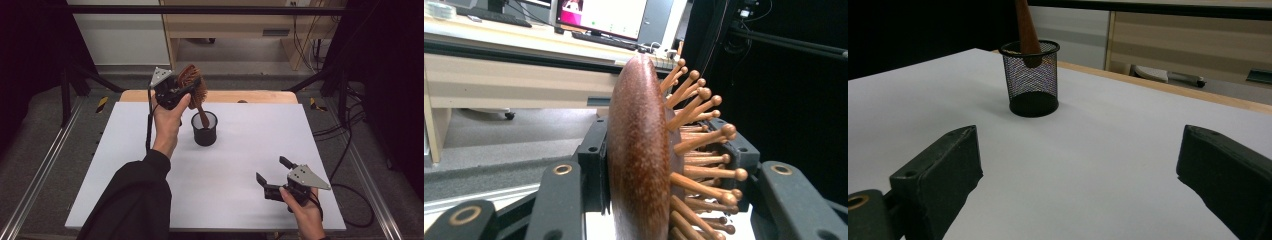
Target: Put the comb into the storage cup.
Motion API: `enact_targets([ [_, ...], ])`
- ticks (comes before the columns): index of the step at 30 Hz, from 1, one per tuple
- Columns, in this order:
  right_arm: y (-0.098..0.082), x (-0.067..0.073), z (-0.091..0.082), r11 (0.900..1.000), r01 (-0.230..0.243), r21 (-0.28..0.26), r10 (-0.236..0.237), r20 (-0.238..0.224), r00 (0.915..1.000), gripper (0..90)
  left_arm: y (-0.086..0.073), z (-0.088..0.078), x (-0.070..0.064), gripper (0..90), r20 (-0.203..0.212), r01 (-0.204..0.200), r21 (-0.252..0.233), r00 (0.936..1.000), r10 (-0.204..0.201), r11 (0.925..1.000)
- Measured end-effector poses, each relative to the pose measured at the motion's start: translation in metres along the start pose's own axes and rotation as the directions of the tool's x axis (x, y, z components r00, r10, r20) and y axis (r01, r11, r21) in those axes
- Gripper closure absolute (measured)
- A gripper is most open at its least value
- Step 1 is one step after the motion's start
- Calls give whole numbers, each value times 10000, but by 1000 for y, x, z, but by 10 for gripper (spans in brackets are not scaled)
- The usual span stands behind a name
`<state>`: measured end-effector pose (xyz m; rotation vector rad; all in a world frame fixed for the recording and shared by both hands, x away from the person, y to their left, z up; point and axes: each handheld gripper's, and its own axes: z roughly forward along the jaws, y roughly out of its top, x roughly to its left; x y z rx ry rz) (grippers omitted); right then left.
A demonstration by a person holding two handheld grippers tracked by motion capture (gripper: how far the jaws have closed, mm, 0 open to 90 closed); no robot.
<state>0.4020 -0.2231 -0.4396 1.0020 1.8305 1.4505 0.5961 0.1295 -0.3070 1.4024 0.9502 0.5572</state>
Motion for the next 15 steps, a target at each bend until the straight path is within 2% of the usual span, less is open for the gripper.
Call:
enact_targets([
  [15, -1, 0, 1, 10000, -26, 0, 26, -104, 9999, 51, -9, 5, 0, 504, -9, -46, 234, 10000, 47, 9997],
])
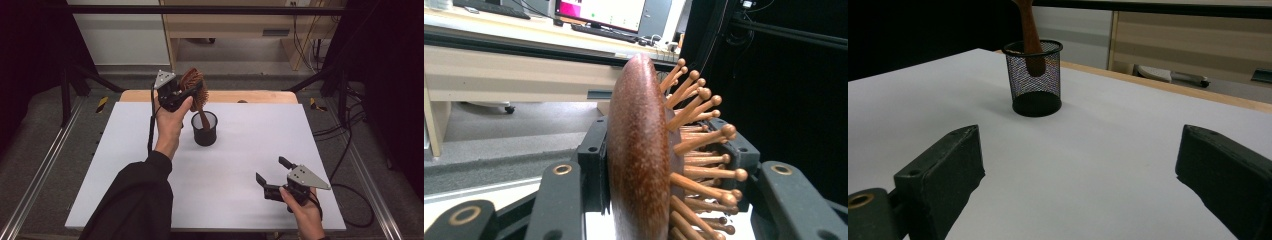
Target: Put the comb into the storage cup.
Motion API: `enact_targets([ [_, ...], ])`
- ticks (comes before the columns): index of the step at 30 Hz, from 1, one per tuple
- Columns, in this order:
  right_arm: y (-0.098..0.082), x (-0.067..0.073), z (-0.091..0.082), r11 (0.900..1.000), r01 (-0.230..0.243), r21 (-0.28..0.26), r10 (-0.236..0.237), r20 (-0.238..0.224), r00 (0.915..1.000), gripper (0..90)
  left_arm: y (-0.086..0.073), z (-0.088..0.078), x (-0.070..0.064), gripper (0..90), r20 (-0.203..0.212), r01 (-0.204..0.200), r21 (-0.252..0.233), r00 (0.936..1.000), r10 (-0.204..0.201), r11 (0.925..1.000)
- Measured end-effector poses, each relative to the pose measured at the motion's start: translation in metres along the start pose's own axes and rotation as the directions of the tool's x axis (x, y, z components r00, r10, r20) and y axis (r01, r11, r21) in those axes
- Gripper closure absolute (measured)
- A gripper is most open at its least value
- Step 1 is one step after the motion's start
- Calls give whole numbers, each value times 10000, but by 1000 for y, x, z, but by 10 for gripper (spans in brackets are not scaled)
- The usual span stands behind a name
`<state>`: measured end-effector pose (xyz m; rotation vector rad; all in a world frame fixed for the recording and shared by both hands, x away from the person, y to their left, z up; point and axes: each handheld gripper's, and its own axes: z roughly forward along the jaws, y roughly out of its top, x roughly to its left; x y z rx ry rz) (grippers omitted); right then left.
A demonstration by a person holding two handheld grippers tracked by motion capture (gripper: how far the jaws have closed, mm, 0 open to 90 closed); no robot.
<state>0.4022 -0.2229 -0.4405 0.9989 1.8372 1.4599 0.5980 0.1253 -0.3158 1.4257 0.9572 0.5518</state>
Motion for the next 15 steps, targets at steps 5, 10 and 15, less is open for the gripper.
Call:
enact_targets([
  [5, 0, 0, 0, 10000, 26, -44, -26, 87, 10000, 45, -3, 1, 0, 504, 18, 39, 46, 10000, -39, 10000],
  [10, -1, 0, 0, 10000, 13, 3, -13, 60, 10000, 43, -4, 3, -1, 504, 26, -20, 91, 10000, 19, 10000],
  [15, -1, 0, 0, 10000, 37, 10, -37, 73, 10000, 40, -5, 4, -3, 503, 25, -75, 136, 10000, 74, 9999],
])
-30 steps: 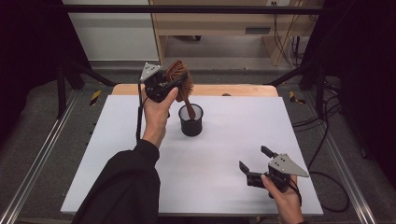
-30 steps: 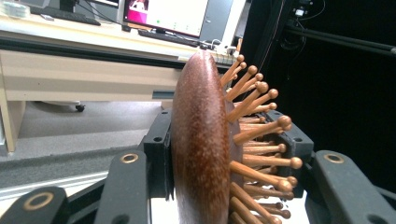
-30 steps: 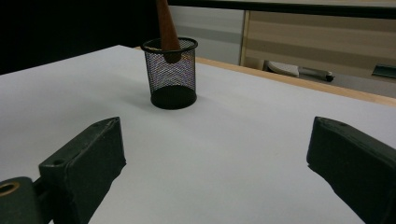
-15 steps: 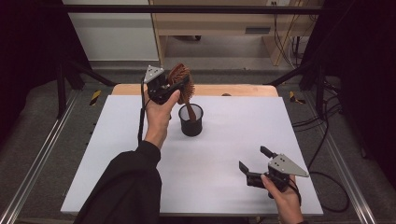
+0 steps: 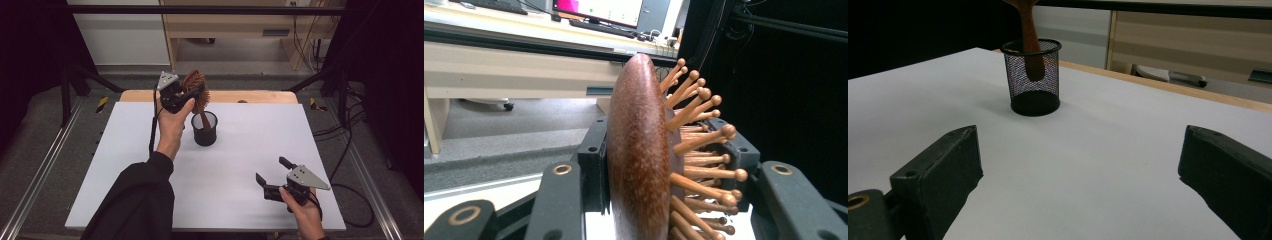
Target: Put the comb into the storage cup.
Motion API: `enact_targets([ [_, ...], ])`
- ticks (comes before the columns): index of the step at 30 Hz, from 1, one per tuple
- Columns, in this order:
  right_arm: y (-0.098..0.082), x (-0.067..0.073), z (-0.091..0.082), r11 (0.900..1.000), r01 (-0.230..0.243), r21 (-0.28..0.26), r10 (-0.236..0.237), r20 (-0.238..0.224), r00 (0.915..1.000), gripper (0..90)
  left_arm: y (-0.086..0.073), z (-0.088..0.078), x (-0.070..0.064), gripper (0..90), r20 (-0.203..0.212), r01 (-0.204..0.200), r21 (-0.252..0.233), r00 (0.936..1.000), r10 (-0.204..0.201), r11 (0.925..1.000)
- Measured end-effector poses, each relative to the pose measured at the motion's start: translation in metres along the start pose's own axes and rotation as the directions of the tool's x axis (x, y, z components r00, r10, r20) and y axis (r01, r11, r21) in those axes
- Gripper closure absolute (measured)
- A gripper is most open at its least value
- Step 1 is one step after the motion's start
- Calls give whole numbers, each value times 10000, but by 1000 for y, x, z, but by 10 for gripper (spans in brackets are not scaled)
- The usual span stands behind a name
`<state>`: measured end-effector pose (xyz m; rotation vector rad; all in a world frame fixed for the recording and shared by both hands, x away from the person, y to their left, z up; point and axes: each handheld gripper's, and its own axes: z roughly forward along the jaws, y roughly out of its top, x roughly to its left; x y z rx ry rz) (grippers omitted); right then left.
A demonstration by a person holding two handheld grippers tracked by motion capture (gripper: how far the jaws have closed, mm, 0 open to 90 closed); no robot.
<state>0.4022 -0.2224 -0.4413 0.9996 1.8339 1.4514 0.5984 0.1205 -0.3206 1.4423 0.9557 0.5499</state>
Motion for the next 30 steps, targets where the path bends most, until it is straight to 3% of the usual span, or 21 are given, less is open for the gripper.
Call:
enact_targets([
  [30, 0, 0, 0, 10000, 8, -19, -8, -17, 10000, 40, -11, 5, -2, 503, 21, 18, 194, 10000, -19, 9998],
])
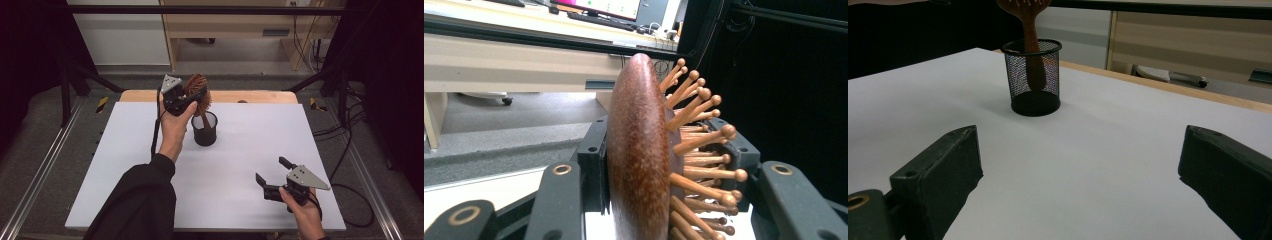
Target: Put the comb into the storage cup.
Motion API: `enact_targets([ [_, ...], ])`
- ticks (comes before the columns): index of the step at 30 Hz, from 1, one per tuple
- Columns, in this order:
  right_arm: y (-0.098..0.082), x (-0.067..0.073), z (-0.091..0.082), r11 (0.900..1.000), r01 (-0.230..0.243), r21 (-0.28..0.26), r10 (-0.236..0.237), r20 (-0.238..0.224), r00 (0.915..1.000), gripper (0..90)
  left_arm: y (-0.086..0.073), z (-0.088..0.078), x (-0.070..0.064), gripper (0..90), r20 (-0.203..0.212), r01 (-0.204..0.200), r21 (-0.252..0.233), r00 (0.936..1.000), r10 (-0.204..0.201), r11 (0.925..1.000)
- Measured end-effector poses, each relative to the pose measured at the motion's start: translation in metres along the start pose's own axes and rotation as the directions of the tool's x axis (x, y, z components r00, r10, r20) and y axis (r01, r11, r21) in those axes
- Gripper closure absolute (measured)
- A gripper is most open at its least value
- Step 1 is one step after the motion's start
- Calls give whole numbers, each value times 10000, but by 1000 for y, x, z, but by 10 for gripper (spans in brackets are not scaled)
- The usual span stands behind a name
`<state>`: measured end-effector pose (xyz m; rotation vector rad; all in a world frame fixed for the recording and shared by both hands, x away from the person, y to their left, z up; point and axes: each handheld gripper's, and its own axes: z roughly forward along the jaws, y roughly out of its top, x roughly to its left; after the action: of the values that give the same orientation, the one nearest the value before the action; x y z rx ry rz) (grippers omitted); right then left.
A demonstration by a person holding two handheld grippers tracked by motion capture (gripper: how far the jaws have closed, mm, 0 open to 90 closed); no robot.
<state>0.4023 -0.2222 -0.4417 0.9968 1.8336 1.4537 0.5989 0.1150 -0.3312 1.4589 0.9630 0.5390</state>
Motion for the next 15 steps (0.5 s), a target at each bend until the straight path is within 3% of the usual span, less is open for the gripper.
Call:
enact_targets([
  [15, 0, 0, 0, 10000, -17, 33, 17, -21, 10000, 41, -3, 2, -1, 502, 29, 6, 57, 10000, -6, 10000],
])
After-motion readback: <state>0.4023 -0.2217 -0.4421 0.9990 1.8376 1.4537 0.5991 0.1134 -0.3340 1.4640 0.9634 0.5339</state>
